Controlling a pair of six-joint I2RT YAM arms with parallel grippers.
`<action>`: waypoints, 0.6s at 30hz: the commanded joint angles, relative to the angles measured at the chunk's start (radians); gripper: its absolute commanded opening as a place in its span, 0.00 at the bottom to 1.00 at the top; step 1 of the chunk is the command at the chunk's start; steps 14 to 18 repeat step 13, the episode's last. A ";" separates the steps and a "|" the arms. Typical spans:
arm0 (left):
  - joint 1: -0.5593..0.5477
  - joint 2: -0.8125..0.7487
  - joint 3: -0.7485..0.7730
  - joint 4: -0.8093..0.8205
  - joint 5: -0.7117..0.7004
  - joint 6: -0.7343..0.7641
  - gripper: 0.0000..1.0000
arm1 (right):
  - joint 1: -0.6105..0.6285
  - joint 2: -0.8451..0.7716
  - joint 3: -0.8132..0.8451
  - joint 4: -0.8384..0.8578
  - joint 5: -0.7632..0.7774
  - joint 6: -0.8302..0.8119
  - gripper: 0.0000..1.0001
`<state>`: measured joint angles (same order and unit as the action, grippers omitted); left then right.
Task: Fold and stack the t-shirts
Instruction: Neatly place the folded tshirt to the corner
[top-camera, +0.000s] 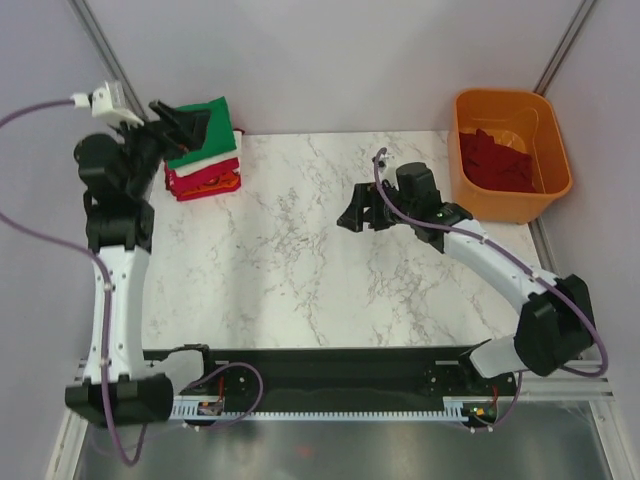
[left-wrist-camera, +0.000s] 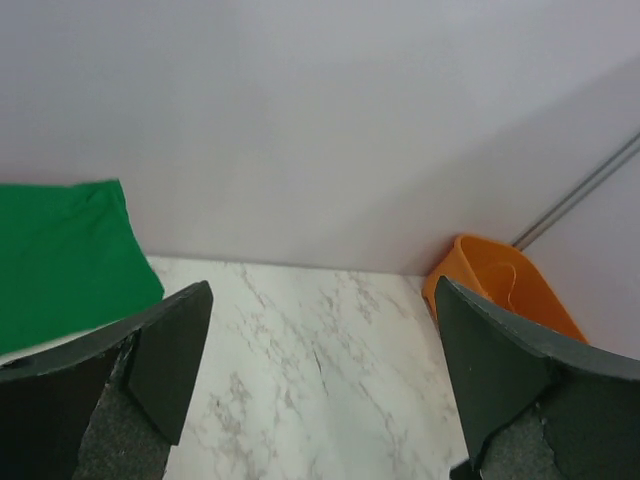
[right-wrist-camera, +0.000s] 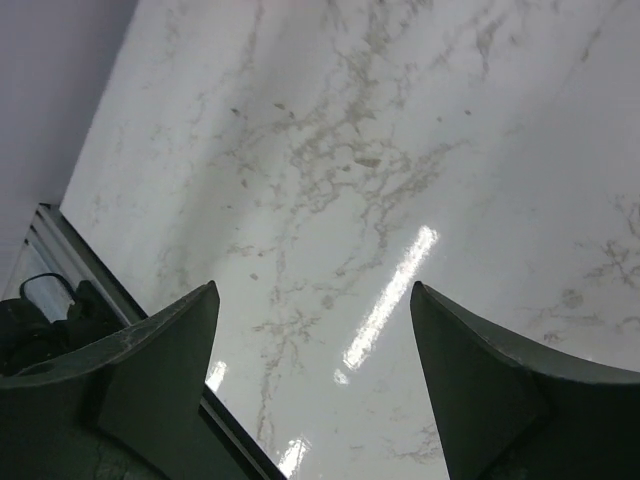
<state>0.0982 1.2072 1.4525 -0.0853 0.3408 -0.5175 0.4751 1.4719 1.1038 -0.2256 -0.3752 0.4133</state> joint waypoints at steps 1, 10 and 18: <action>-0.005 -0.188 -0.245 -0.165 -0.022 0.120 1.00 | 0.040 -0.154 0.016 0.098 0.019 -0.015 0.86; -0.003 -0.440 -0.569 -0.274 -0.105 0.263 1.00 | 0.111 -0.372 0.053 0.183 0.004 0.024 0.93; -0.005 -0.474 -0.619 -0.272 -0.115 0.263 1.00 | 0.135 -0.400 0.079 0.167 -0.002 -0.004 0.98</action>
